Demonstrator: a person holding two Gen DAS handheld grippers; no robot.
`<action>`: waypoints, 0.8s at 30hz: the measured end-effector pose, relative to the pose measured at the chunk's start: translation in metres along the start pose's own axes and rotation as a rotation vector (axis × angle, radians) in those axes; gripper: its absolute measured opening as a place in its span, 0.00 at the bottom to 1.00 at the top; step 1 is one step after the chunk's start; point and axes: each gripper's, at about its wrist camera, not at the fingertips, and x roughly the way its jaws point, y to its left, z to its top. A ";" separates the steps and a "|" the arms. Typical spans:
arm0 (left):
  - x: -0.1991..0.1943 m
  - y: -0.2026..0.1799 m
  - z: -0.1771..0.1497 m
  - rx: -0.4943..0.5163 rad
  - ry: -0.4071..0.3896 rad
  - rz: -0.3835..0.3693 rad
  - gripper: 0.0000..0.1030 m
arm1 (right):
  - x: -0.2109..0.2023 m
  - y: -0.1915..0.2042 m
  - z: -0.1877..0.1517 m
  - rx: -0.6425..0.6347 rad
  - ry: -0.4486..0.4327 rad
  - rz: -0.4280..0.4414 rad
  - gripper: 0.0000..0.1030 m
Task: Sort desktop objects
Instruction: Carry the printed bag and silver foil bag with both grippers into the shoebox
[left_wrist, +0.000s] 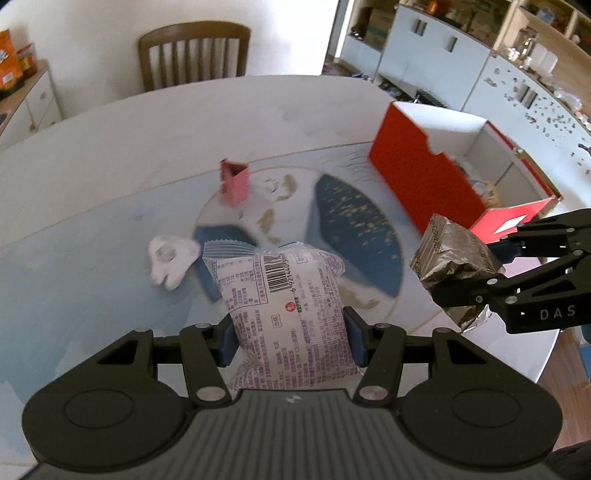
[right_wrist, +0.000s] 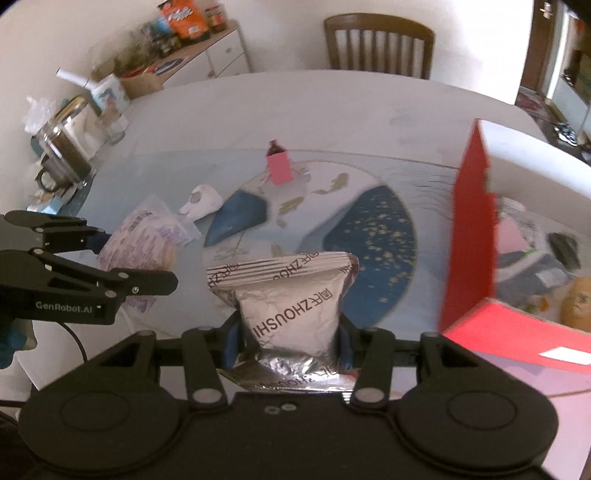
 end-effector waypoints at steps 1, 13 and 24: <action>-0.001 -0.004 0.002 0.006 -0.004 -0.005 0.54 | -0.004 -0.004 -0.001 0.006 -0.006 -0.004 0.47; -0.003 -0.060 0.029 0.085 -0.041 -0.047 0.54 | -0.052 -0.052 -0.010 0.070 -0.082 -0.057 0.47; 0.006 -0.118 0.060 0.161 -0.076 -0.074 0.54 | -0.082 -0.103 -0.012 0.106 -0.136 -0.104 0.47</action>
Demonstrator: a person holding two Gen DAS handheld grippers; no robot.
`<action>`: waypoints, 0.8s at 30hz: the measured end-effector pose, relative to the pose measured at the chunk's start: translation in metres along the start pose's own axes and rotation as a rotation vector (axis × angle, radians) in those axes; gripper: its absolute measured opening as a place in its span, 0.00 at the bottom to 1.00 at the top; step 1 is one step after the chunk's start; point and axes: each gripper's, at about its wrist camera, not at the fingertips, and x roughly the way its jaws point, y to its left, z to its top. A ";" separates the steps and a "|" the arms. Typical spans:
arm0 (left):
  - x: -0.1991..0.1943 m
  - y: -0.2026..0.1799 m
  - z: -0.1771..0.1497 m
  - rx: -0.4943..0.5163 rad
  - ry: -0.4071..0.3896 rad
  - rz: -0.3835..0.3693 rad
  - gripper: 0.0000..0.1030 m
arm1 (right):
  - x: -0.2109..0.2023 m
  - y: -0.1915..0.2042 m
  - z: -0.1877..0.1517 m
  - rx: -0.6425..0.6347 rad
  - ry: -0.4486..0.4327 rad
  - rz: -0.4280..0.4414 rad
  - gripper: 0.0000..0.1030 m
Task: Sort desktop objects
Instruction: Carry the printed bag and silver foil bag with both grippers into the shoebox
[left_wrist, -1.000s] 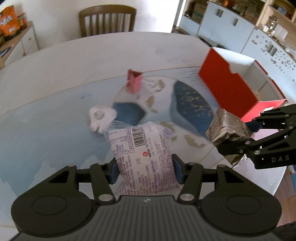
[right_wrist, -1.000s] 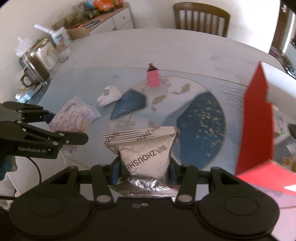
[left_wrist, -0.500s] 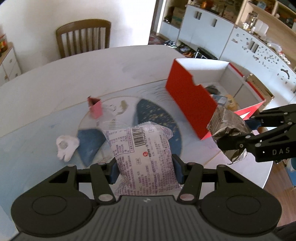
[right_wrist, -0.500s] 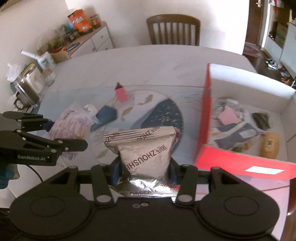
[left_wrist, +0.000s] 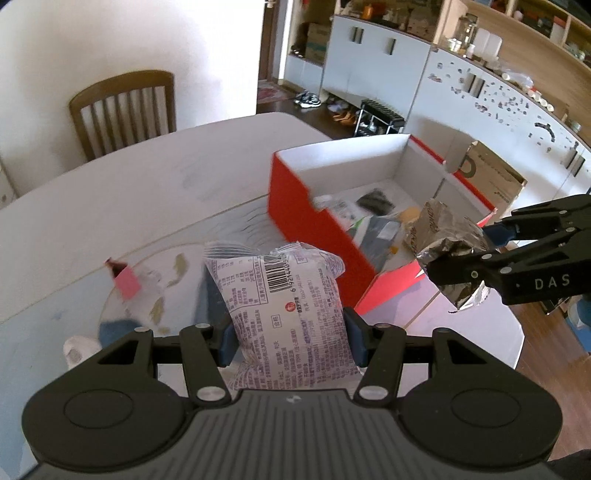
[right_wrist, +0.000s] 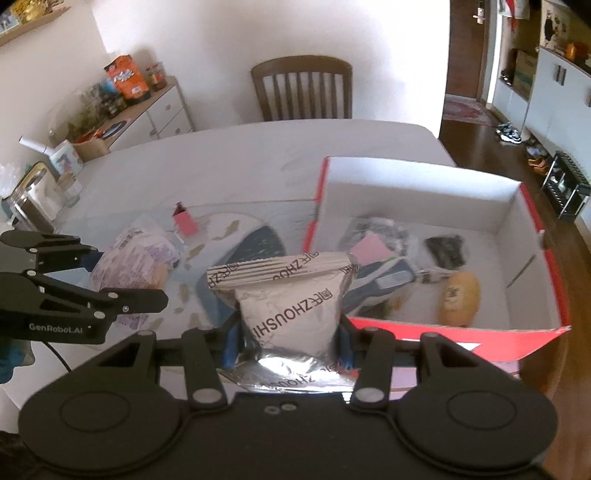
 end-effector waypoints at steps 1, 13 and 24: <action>0.002 -0.005 0.003 0.006 -0.002 -0.003 0.54 | -0.002 -0.006 0.001 0.003 -0.004 -0.004 0.47; 0.034 -0.055 0.044 0.062 -0.020 -0.020 0.54 | -0.011 -0.067 0.005 0.031 -0.026 -0.040 0.47; 0.067 -0.083 0.080 0.094 -0.028 -0.016 0.54 | -0.008 -0.114 0.016 0.033 -0.034 -0.073 0.47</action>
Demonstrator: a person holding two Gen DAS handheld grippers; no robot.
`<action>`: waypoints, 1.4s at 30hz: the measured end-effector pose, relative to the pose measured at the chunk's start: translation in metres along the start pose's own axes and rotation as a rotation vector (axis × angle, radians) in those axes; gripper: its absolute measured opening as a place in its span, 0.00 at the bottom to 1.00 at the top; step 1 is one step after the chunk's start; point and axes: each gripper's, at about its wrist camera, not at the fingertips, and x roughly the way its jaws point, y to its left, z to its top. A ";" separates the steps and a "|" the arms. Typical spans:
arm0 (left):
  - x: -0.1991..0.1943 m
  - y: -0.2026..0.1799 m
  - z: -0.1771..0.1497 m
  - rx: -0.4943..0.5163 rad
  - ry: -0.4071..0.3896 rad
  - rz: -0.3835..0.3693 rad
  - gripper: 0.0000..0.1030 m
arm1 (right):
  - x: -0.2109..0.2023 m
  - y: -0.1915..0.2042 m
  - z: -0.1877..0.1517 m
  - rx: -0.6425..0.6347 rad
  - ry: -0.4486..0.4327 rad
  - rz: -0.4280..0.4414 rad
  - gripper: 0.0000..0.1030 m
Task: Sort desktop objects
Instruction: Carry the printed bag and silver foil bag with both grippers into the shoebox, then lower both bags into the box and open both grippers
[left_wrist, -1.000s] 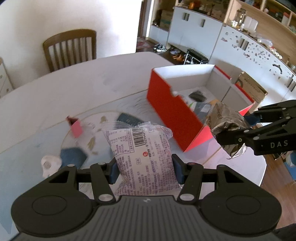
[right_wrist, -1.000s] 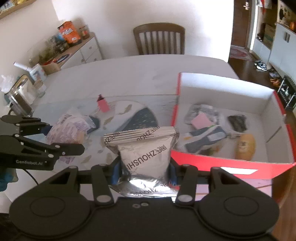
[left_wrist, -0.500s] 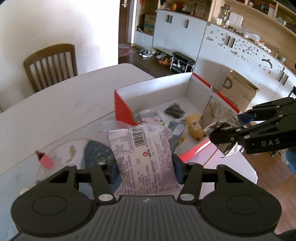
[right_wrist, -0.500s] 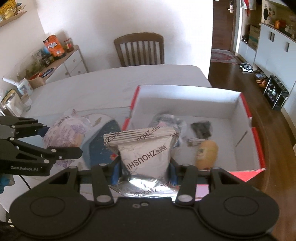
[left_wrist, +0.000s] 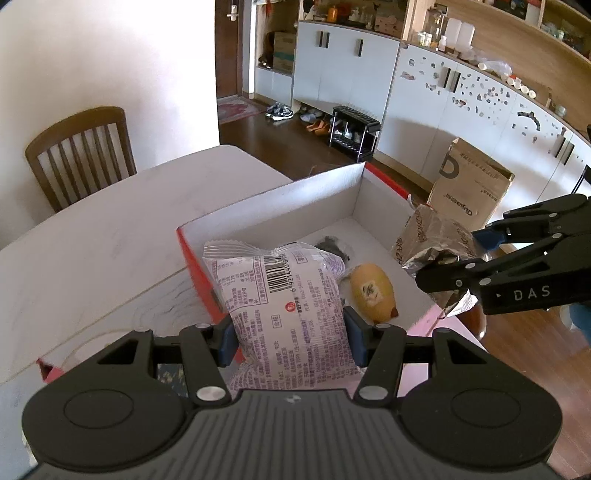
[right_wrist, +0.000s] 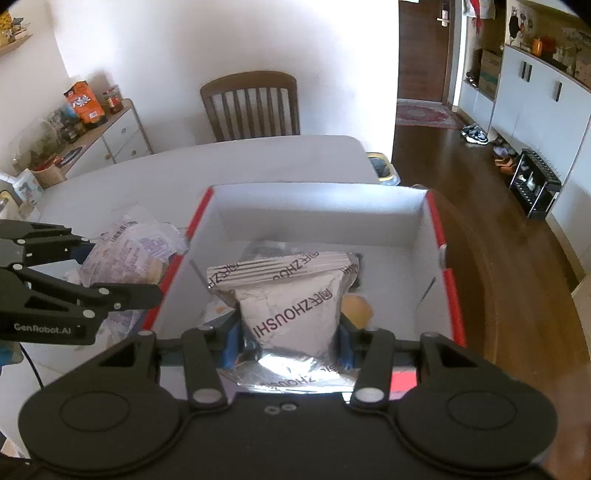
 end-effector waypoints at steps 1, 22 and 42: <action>0.004 -0.001 0.003 0.002 0.002 0.001 0.54 | 0.002 -0.003 0.001 -0.001 0.000 -0.006 0.47; 0.100 -0.004 0.040 0.069 0.099 0.026 0.54 | 0.078 -0.055 0.035 -0.028 0.052 -0.062 0.47; 0.146 -0.005 0.036 0.116 0.198 0.039 0.54 | 0.135 -0.053 0.037 -0.086 0.147 -0.063 0.48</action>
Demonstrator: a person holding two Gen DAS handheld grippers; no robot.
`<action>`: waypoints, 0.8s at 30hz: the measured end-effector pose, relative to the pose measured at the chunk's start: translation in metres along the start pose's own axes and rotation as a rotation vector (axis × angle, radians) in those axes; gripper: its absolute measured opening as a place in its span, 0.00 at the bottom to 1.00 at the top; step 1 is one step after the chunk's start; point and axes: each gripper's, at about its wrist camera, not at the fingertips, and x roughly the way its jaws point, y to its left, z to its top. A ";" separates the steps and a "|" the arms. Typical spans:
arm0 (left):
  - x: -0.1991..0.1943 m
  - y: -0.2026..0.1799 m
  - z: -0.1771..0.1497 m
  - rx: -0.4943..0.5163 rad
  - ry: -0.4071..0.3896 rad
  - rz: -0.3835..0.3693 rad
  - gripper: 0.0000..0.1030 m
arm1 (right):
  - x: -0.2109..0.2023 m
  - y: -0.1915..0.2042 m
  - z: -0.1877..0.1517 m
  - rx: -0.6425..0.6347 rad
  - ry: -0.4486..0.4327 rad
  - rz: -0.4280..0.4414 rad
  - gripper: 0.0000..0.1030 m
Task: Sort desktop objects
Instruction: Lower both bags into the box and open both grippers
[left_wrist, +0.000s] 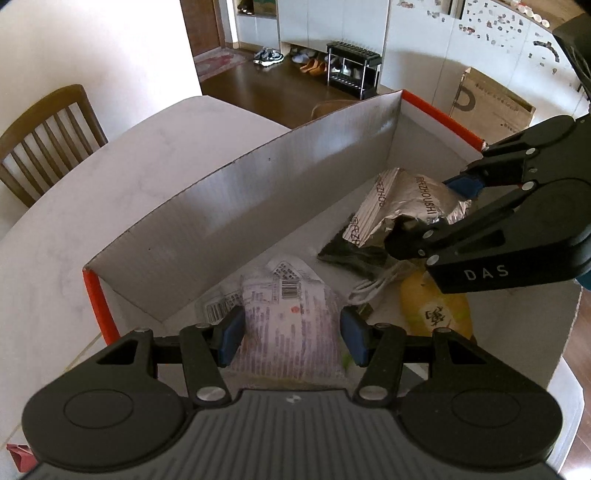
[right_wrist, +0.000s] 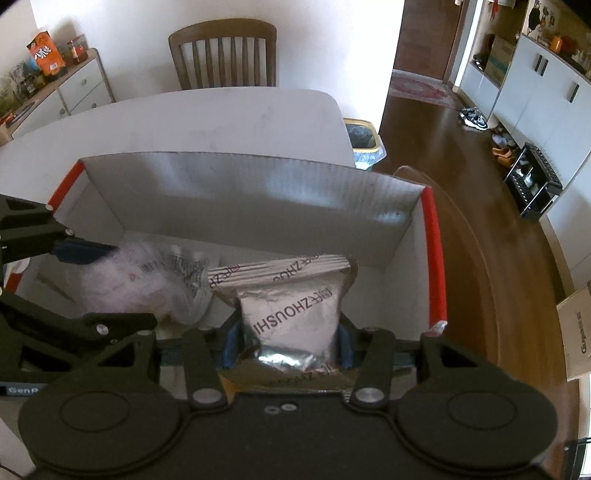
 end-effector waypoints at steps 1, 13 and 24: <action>0.001 0.001 0.000 -0.001 0.003 0.000 0.54 | 0.001 0.000 0.000 -0.001 0.001 0.002 0.48; 0.009 0.002 0.001 0.000 0.019 -0.017 0.54 | 0.007 -0.001 0.003 0.001 0.005 0.024 0.49; -0.003 -0.003 -0.003 -0.003 -0.009 -0.033 0.68 | -0.006 -0.005 0.004 0.018 -0.020 0.032 0.58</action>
